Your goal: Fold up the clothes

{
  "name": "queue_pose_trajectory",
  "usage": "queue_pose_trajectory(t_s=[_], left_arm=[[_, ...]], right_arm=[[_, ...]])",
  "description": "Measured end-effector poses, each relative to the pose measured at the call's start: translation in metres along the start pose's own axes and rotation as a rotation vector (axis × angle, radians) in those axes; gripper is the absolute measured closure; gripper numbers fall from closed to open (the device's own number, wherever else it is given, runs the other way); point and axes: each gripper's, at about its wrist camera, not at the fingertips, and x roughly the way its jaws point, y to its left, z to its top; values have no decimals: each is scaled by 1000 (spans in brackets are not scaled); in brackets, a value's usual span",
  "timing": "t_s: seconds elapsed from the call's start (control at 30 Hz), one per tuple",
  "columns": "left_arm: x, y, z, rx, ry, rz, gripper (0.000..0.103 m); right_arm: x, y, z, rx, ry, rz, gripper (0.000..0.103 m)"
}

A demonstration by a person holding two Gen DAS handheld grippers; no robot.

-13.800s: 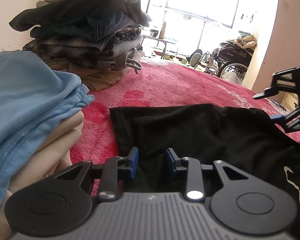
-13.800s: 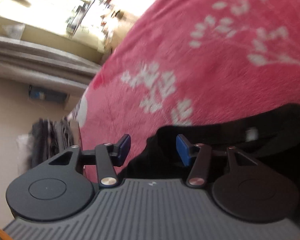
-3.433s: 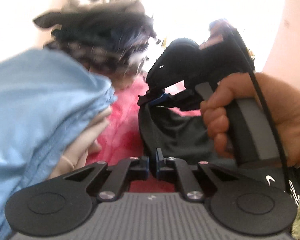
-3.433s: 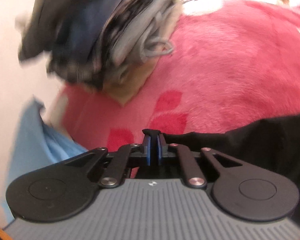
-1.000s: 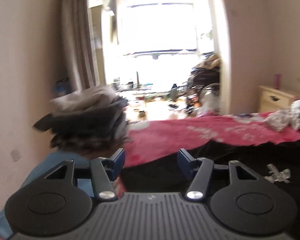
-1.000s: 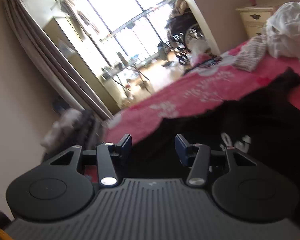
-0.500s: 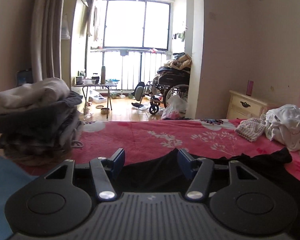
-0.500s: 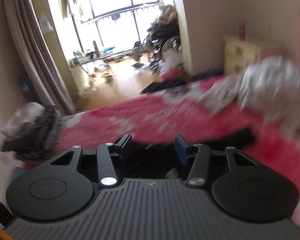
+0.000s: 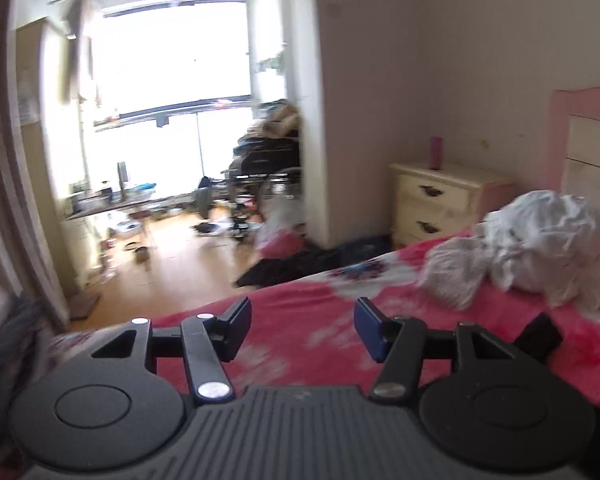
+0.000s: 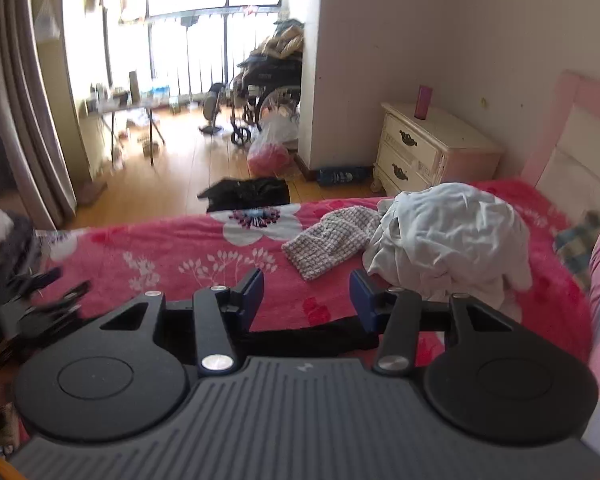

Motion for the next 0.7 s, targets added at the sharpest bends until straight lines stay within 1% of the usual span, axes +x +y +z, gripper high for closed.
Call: queue_pose_trajectory(t_s=[0.07,0.17,0.23,0.33,0.4,0.47,0.57,0.7], left_arm=[[14,-14,2,-18,18,-40,45],[27,-32,-12,37,15,-30,45],[35,-38,-24,57,35,-25,45],[49,-37,-43,73,120,2,45],[58,-36,-55,87,176,25,45],[68,-34,-61,111,223,66,45],[77,-30,-64,118,248,126,45],[85,-27,-61,162,242,201,44]], right_arm=[[8,-16,-11,22,-29,31,56],[33,-37,-25,45,-81,92,56],[51,-55,-36,107,-105,137,56],[72,-79,-44,189,-121,188,56],[87,-94,-46,221,-98,226,56],[97,-106,-49,217,-81,234,56],[115,-123,-57,219,-57,243,56],[165,-134,-76,245,53,287,57]])
